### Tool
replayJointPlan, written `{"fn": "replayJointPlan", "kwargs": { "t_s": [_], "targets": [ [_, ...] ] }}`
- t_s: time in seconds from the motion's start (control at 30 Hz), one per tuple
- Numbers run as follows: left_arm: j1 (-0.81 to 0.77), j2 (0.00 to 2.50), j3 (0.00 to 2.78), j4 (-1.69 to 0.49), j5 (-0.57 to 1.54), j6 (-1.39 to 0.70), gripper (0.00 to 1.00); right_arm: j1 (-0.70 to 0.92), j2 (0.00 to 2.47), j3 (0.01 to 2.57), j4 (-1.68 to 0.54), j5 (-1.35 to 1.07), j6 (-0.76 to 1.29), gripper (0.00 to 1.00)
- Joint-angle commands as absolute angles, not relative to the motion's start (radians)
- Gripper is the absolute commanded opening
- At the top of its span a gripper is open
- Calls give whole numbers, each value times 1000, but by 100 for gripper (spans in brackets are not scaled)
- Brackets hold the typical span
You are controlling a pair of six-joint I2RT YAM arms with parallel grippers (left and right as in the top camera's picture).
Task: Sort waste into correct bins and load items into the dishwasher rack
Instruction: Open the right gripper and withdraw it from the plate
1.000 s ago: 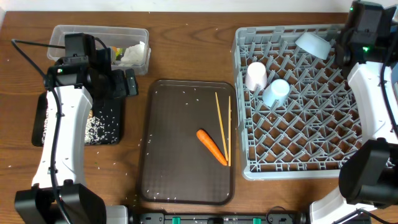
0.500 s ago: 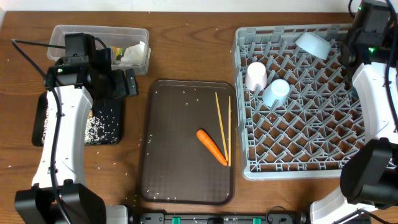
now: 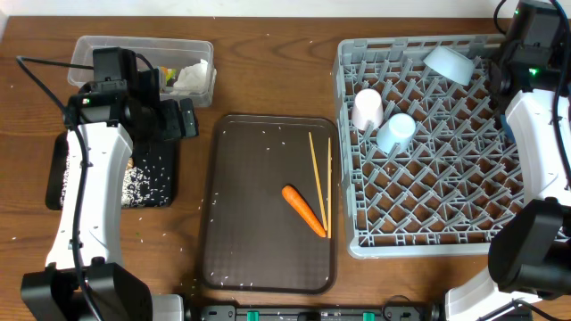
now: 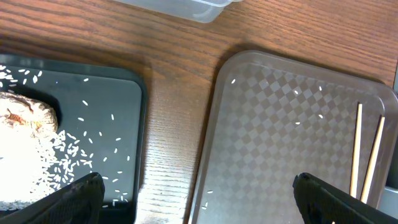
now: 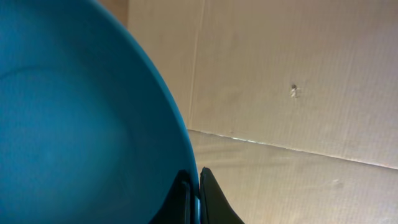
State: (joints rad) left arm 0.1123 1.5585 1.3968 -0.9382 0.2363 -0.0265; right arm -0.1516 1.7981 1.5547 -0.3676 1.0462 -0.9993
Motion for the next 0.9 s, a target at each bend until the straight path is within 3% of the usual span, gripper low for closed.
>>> {"fn": "replayJointPlan", "kwargs": {
  "t_s": [0.0, 0.3, 0.87],
  "targets": [
    [114, 1568, 1408, -941, 234, -28, 98, -162, 1792, 1555, -340, 1058, -1030, 1],
    [114, 1567, 1408, -941, 234, -28, 98, -83, 1792, 1555, -347, 1053, -966, 1],
    [114, 1568, 1408, -941, 234, -28, 98, 10, 1792, 1555, -574, 1032, -724, 1]
  ]
}}
